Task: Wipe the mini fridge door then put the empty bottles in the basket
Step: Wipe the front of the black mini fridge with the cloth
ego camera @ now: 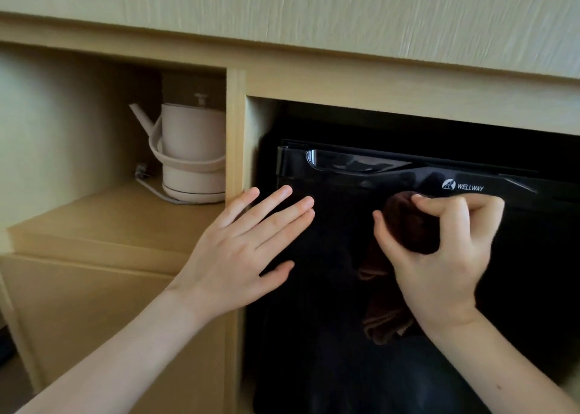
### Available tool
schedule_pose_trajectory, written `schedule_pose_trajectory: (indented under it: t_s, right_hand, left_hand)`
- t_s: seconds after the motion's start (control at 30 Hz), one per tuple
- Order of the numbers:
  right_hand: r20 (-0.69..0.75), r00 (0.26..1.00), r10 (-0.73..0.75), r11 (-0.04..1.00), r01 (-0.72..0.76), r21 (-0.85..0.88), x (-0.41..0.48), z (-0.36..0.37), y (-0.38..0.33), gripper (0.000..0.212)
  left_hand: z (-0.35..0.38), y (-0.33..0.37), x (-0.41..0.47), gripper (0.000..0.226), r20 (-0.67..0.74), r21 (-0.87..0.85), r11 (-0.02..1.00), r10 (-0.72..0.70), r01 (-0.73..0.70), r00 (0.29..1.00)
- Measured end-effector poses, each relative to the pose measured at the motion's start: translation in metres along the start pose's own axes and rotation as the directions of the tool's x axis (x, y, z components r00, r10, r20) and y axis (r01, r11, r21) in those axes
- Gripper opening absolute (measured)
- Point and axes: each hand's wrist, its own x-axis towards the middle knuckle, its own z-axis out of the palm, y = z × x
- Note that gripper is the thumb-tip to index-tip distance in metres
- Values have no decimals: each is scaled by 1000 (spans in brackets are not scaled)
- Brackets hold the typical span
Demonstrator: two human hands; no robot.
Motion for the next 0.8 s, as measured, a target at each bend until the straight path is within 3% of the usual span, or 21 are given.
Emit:
schedule_pose_trajectory:
  t_s: [0.1, 0.23, 0.4, 0.47, 0.57, 0.63, 0.7, 0.8]
  right_hand:
    - [96, 986, -137, 990, 133, 46, 0, 17, -14, 35]
    - [217, 945, -244, 968, 223, 117, -41, 22, -14, 35]
    - [482, 765, -427, 899, 415, 139, -129, 8, 0, 53]
    - [432, 821, -373, 927, 352, 132, -116, 7, -1, 40]
    - [228, 967, -112, 991, 94, 91, -67, 7, -12, 30]
    - [114, 994, 1, 997, -10, 82, -45, 13, -19, 31]
    - [120, 993, -6, 995, -6, 100, -53, 20, -24, 33]
    - [326, 913, -246, 968, 213, 135, -104, 23, -19, 44]
  left_hand:
    - [-1, 0, -2, 63, 3, 4, 1000, -2, 2, 1000]
    - [-1, 14, -19, 60, 23, -30, 994, -107, 108, 994]
    - [0, 24, -29, 59, 29, -50, 980, -191, 192, 981]
    - [-1, 24, -28, 60, 32, -65, 978, -198, 200, 980]
    - [0, 24, -28, 62, 35, -71, 978, -195, 197, 980]
    - [0, 24, -28, 62, 33, -70, 979, -189, 191, 981]
    - [0, 24, -27, 62, 33, -70, 980, -186, 188, 982]
    - [-2, 25, -27, 62, 47, -81, 977, -192, 195, 980]
